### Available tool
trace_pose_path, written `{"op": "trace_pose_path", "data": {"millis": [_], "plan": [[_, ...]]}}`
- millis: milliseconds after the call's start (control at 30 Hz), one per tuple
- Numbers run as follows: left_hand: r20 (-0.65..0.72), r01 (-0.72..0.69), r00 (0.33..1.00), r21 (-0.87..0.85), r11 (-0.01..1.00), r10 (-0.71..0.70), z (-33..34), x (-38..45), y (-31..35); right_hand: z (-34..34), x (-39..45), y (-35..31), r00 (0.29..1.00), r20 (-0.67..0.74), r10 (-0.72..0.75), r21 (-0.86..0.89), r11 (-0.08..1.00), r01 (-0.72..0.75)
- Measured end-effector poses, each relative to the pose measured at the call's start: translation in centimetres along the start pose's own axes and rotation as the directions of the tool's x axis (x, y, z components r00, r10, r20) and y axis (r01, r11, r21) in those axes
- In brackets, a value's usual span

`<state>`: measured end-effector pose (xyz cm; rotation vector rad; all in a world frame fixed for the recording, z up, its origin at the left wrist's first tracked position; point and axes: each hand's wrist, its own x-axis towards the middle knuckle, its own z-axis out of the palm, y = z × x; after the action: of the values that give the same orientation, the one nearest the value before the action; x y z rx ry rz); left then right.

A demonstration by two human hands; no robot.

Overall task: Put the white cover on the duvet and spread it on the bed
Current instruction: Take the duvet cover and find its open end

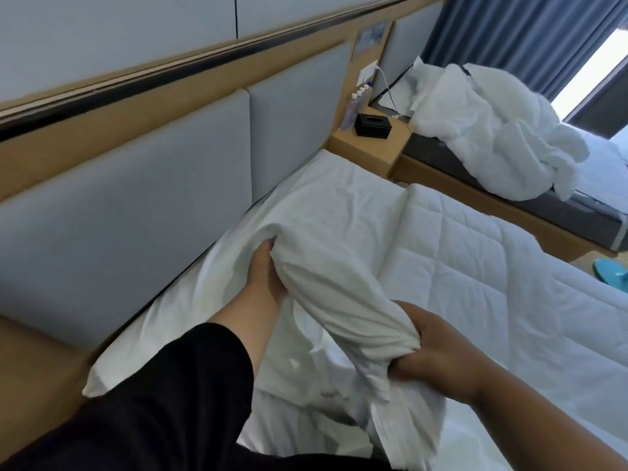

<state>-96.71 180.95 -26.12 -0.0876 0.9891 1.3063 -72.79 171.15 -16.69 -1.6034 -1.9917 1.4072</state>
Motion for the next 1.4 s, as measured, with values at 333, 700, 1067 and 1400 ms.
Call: {"op": "trace_pose_path", "data": {"millis": [333,700,1067,1400], "plan": [[0.439,-0.78,0.612,0.474,0.409,0.658,12.8,-10.5,11.5,-5.9,-1.4,1.7,0.926,-0.377,-0.02,0.349,0.923,0.162],[0.717,-0.723,0.279,0.595,-0.351,0.639,16.2,-20.1,15.5,-10.9,-0.7,-0.4,0.836,-0.505,-0.216,0.255,0.888,0.383],[-0.088,0.01,0.991,0.796,-0.605,-0.1,-5.6,-4.4,7.1,-5.5,1.9,4.3,0.919,0.165,0.357,-0.249,0.917,-0.311],[0.145,-0.231,0.97,0.79,-0.568,-0.193,-10.7,-0.9,-1.1,3.3,2.7,9.2,0.911,0.118,0.395,-0.312,0.886,-0.344]]}}
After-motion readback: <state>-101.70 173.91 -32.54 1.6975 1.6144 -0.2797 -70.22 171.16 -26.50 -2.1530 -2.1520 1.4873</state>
